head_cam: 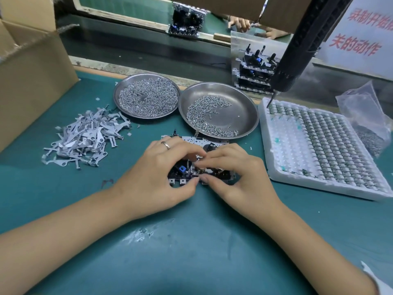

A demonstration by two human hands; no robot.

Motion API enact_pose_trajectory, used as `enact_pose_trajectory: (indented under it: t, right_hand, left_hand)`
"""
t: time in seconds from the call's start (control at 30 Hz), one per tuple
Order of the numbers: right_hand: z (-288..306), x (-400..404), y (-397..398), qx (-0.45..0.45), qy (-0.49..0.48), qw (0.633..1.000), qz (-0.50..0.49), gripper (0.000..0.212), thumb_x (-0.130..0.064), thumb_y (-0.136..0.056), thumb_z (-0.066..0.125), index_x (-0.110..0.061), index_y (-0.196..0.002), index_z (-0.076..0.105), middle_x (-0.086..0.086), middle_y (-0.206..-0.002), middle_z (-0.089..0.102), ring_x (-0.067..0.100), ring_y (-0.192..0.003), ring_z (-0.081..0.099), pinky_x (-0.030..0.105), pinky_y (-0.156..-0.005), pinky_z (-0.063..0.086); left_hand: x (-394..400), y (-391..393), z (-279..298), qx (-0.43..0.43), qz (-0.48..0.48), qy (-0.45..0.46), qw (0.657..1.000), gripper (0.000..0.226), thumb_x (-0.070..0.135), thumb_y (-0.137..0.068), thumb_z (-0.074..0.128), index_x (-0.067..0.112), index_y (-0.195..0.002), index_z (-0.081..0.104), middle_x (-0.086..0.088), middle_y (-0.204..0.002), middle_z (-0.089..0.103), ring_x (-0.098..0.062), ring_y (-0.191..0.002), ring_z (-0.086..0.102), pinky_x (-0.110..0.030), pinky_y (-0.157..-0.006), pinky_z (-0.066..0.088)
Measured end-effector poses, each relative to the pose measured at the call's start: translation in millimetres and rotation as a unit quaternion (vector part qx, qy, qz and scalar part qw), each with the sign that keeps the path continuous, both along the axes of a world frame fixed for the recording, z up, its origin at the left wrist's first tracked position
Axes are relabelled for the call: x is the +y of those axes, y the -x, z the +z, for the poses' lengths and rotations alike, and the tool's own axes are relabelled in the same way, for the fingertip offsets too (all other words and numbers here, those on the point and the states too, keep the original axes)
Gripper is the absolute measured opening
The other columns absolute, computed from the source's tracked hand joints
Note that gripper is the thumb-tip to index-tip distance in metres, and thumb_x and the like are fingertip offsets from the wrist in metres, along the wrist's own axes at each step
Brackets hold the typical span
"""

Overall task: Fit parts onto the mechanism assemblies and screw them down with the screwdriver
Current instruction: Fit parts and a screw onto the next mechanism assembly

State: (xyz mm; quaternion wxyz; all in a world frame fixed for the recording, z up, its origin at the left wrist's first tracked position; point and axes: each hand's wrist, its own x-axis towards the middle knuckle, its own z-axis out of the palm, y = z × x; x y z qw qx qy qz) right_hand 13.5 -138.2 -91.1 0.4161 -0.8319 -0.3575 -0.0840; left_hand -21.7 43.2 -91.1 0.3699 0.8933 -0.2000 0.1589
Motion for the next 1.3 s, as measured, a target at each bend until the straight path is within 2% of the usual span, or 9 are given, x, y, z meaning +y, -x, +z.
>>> enact_pose_trajectory:
  t: [0.33, 0.47, 0.6, 0.7, 0.83, 0.93, 1.03, 1.13, 1.3]
  right_hand:
    - [-1.2, -0.7, 1.7, 0.010, -0.015, 1.000, -0.004, 0.017, 0.001, -0.075, 0.074, -0.008, -0.089, 0.078, 0.003, -0.090, 0.065, 0.016, -0.087, 0.055, 0.016, -0.079, 0.042]
    - [9.1, -2.1, 3.5, -0.090, -0.108, 0.985, -0.104, 0.017, 0.000, -0.079, 0.067, -0.006, -0.093, 0.074, 0.005, -0.085, 0.060, 0.009, -0.082, 0.057, 0.017, -0.078, 0.042]
    - [45.1, -8.6, -13.3, -0.153, -0.256, 0.919, -0.259, 0.040, -0.016, -0.086, 0.063, -0.013, -0.123, 0.047, 0.009, -0.106, 0.052, 0.020, -0.098, 0.052, 0.037, -0.088, 0.044]
    - [81.5, -1.6, -33.9, -0.081, -0.249, 0.935, -0.241, 0.068, -0.025, -0.086, 0.065, -0.009, -0.140, 0.027, 0.019, -0.122, 0.052, 0.026, -0.107, 0.055, 0.041, -0.095, 0.045]
    - [109.4, 20.9, -46.1, -0.069, -0.317, 0.922, -0.210, 0.059, -0.019, -0.086, 0.067, 0.000, -0.130, 0.033, 0.006, -0.093, 0.058, 0.015, -0.082, 0.059, 0.023, -0.075, 0.049]
    - [115.4, 36.6, -43.6, -0.044, -0.378, 0.906, -0.183, 0.055, -0.016, -0.088, 0.066, -0.004, -0.131, 0.033, 0.002, -0.082, 0.057, 0.021, -0.067, 0.060, 0.032, -0.064, 0.052]
    - [112.7, 46.9, -35.9, -0.005, -0.416, 0.900, -0.131, 0.032, -0.012, -0.088, 0.062, -0.007, -0.111, 0.041, 0.010, -0.069, 0.051, 0.021, -0.046, 0.051, 0.028, -0.048, 0.045]
    - [97.8, 52.1, -23.5, 0.042, -0.452, 0.889, -0.068, 0.020, -0.009, -0.086, 0.060, -0.014, -0.092, 0.042, 0.007, -0.059, 0.049, 0.020, -0.038, 0.047, 0.025, -0.044, 0.041]
    - [75.0, 57.5, -8.5, 0.089, -0.499, 0.862, -0.025, 0.022, -0.011, -0.083, 0.061, -0.012, -0.092, 0.041, 0.002, -0.049, 0.047, 0.021, -0.035, 0.044, 0.023, -0.042, 0.039]
  left_hand:
    - [0.0, -3.2, -2.6, 0.012, 0.010, 0.023, 1.000, 0.035, 0.021, -0.070, 0.070, 0.018, -0.105, 0.069, 0.014, -0.088, 0.065, -0.004, -0.089, 0.053, -0.033, -0.088, 0.042]
    - [1.1, -4.2, -3.3, 0.017, 0.005, 0.029, 0.999, 0.023, 0.025, -0.072, 0.071, 0.022, -0.094, 0.071, 0.011, -0.087, 0.066, -0.008, -0.087, 0.055, -0.038, -0.087, 0.045]
    - [2.5, -4.9, -2.5, 0.029, 0.008, 0.038, 0.999, 0.022, 0.025, -0.072, 0.075, 0.020, -0.092, 0.074, 0.015, -0.085, 0.065, -0.005, -0.087, 0.054, -0.036, -0.087, 0.043]
    - [2.0, -5.8, -1.3, 0.034, 0.006, 0.052, 0.998, 0.024, 0.013, -0.070, 0.084, 0.020, -0.091, 0.076, 0.017, -0.083, 0.065, -0.007, -0.085, 0.055, -0.033, -0.088, 0.043]
    - [2.7, -7.3, -3.2, 0.028, 0.000, 0.067, 0.997, 0.026, 0.012, -0.068, 0.085, 0.021, -0.090, 0.077, 0.017, -0.083, 0.068, -0.006, -0.083, 0.055, -0.031, -0.086, 0.044]
    - [3.7, -7.5, -3.9, 0.026, -0.001, 0.080, 0.996, 0.022, 0.025, -0.067, 0.076, 0.023, -0.089, 0.077, 0.017, -0.083, 0.069, -0.005, -0.083, 0.056, -0.031, -0.086, 0.044]
    - [4.0, -6.9, -4.0, 0.024, -0.002, 0.090, 0.996, 0.022, 0.024, -0.067, 0.076, 0.023, -0.088, 0.078, 0.018, -0.082, 0.070, -0.003, -0.083, 0.055, -0.030, -0.087, 0.043]
    - [5.3, -7.8, -4.4, 0.028, -0.007, 0.094, 0.995, 0.025, 0.015, -0.067, 0.083, 0.023, -0.090, 0.078, 0.023, -0.084, 0.068, -0.004, -0.084, 0.055, -0.030, -0.087, 0.044]
    - [4.9, -8.3, -5.4, 0.013, 0.003, 0.091, 0.996, 0.024, 0.025, -0.065, 0.076, 0.022, -0.089, 0.078, 0.020, -0.084, 0.068, -0.007, -0.084, 0.058, -0.035, -0.086, 0.047]
